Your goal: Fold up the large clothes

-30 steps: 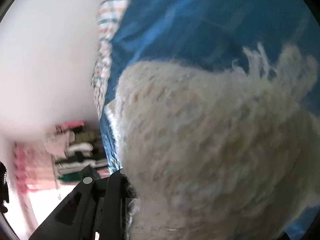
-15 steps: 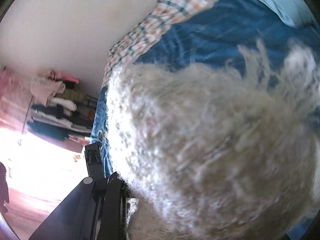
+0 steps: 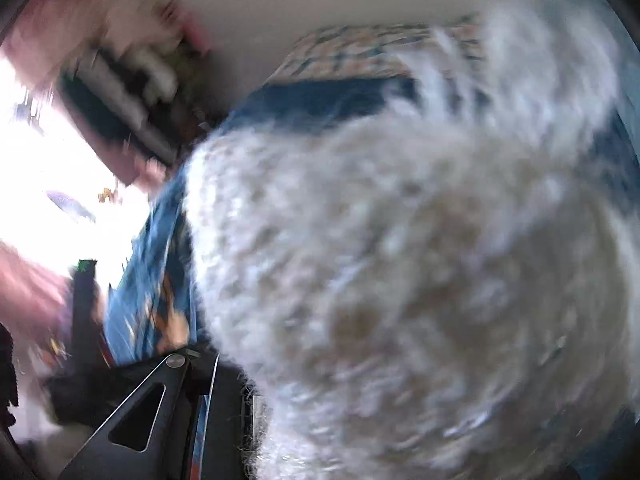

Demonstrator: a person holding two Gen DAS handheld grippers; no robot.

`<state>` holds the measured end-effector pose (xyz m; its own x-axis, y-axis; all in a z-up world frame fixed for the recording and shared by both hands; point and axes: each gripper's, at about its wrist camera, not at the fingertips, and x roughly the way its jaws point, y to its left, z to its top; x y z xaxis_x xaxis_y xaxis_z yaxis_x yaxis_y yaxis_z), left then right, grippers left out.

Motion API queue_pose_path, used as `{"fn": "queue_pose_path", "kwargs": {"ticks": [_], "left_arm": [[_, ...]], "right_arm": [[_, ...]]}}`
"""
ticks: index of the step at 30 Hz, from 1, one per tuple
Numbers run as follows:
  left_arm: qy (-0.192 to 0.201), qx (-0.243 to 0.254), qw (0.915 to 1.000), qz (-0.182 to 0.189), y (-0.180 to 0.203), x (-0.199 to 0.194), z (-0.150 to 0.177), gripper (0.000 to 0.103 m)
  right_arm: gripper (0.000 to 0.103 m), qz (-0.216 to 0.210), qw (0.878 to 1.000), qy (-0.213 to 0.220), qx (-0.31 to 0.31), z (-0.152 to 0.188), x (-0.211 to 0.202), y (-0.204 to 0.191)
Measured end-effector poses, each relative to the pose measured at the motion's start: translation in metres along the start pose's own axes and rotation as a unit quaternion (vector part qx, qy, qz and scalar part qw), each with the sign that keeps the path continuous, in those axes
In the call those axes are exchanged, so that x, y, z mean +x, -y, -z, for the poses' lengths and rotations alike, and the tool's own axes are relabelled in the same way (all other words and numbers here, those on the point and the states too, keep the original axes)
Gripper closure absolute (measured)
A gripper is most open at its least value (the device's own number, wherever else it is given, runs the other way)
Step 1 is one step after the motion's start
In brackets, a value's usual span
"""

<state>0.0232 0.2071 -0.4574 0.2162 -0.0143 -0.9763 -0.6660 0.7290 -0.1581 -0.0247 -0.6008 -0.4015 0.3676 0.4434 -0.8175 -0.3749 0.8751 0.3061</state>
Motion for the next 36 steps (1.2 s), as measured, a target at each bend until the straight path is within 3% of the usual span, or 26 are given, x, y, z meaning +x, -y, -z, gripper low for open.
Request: {"fn": "queue_pose_path", "kwargs": {"ticks": [3, 4, 6, 8, 10, 11, 12, 15, 18, 20, 24, 28, 32, 36], "left_arm": [[0.002, -0.038, 0.9990, -0.025, -0.049, -0.014, 0.008, 0.000], [0.002, -0.046, 0.9983, -0.036, -0.064, -0.016, 0.010, 0.000], [0.000, -0.054, 0.9971, -0.054, -0.083, -0.019, 0.011, 0.000], [0.002, -0.059, 0.9963, -0.063, -0.096, -0.025, 0.011, 0.000], [0.008, -0.065, 0.9957, -0.065, -0.107, -0.035, 0.007, 0.000], [0.016, -0.067, 0.9958, -0.061, -0.108, -0.044, 0.006, 0.000], [0.025, -0.068, 0.9958, -0.056, -0.107, -0.054, 0.003, 0.000], [0.054, -0.063, 0.9964, -0.019, -0.088, -0.075, -0.020, 0.000], [0.071, -0.029, 0.9969, 0.015, -0.057, -0.083, -0.032, 0.000], [0.070, 0.005, 0.9973, 0.021, -0.029, -0.071, -0.039, 0.000], [0.047, 0.075, 0.9961, 0.006, 0.018, -0.023, -0.031, 0.000], [-0.007, 0.135, 0.9879, -0.076, 0.029, 0.046, 0.001, 0.000], [-0.001, 0.135, 0.9882, -0.072, 0.016, 0.054, 0.020, 0.000], [-0.015, 0.113, 0.9908, -0.074, 0.012, 0.034, 0.009, 0.000]], "right_arm": [[0.077, 0.011, 0.997, -0.036, -0.061, 0.020, 0.043, -0.053], [0.077, 0.025, 0.994, -0.065, -0.090, 0.039, 0.075, -0.083], [0.066, 0.031, 0.991, -0.082, -0.102, 0.048, 0.093, -0.094], [0.059, 0.028, 0.984, -0.134, -0.110, 0.060, 0.126, -0.109], [0.033, 0.012, 0.981, -0.150, -0.124, 0.064, 0.127, -0.122], [0.022, -0.054, 0.977, -0.167, -0.121, 0.067, 0.105, -0.131], [0.022, -0.054, 0.977, -0.167, -0.121, 0.067, 0.105, -0.131], [0.022, -0.125, 0.971, -0.184, -0.091, 0.056, 0.068, -0.116], [0.022, -0.160, 0.968, -0.192, 0.000, 0.046, 0.026, -0.072], [0.023, -0.141, 0.968, -0.190, 0.090, 0.034, 0.012, -0.016], [0.059, -0.092, 0.964, -0.198, 0.152, 0.020, 0.025, 0.048], [0.063, -0.071, 0.956, -0.234, 0.165, 0.014, 0.090, 0.071], [0.062, -0.026, 0.943, -0.259, 0.208, 0.021, 0.156, 0.074], [0.062, -0.016, 0.938, -0.277, 0.206, 0.009, 0.140, 0.067]]}}
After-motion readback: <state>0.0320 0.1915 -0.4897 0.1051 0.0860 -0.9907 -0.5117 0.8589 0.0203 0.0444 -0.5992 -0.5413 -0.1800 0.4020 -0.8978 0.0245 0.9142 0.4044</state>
